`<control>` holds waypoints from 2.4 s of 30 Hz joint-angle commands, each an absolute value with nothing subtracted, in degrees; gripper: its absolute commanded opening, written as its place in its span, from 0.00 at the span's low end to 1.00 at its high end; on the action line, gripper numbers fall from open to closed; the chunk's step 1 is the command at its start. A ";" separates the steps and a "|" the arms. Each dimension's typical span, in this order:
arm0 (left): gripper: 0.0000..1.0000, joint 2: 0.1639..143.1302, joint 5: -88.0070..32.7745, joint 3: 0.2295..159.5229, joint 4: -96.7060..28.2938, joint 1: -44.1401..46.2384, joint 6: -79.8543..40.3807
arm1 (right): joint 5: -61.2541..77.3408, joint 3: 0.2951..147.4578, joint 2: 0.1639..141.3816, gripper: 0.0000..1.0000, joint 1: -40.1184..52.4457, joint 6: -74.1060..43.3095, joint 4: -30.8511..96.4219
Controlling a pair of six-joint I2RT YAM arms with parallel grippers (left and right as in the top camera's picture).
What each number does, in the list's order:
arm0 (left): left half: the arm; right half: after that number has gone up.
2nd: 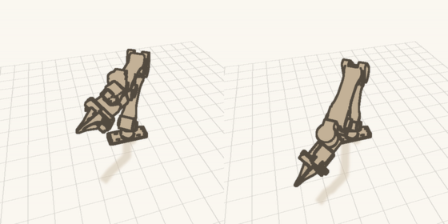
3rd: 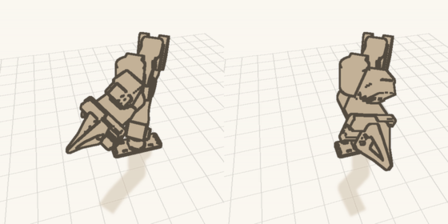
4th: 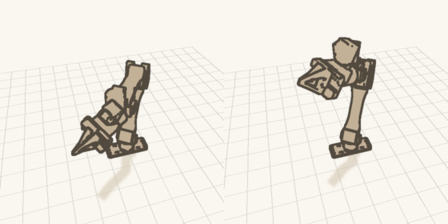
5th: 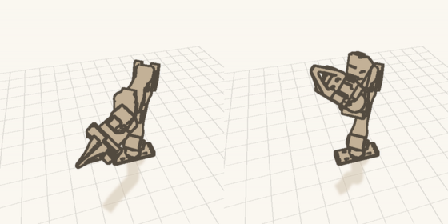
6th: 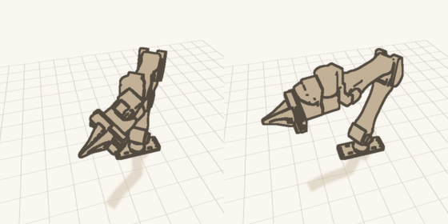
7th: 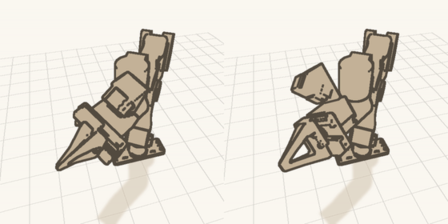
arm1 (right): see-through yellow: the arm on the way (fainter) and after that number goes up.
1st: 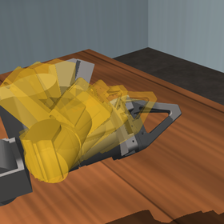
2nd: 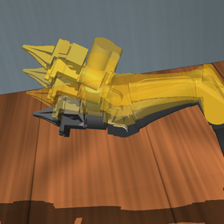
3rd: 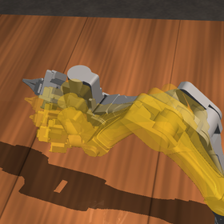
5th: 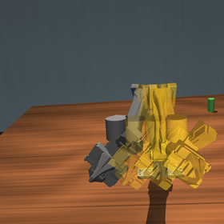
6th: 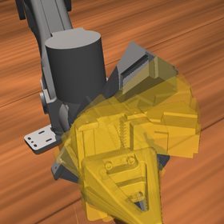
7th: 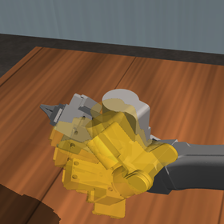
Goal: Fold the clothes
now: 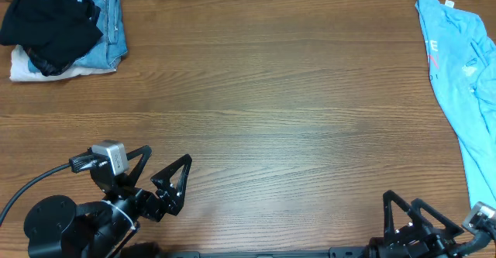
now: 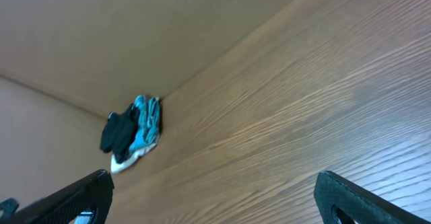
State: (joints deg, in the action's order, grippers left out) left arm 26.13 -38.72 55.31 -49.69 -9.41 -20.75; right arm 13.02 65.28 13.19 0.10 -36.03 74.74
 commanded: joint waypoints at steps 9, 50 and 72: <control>1.00 25.87 -36.88 54.76 -49.71 -8.93 -19.07 | 4.97 65.21 13.08 1.00 0.25 -36.25 74.74; 1.00 25.87 -36.91 54.76 -49.71 -8.93 -19.07 | -1.87 39.00 5.32 1.00 0.25 -18.50 41.25; 1.00 25.87 -36.91 54.76 -49.71 -8.93 -19.07 | 4.58 1.43 0.16 1.00 2.66 -14.70 -6.98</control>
State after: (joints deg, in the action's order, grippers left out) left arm 26.13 -37.23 54.87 -49.74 -9.34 -20.56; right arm 4.43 3.95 0.84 2.35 -15.33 -4.93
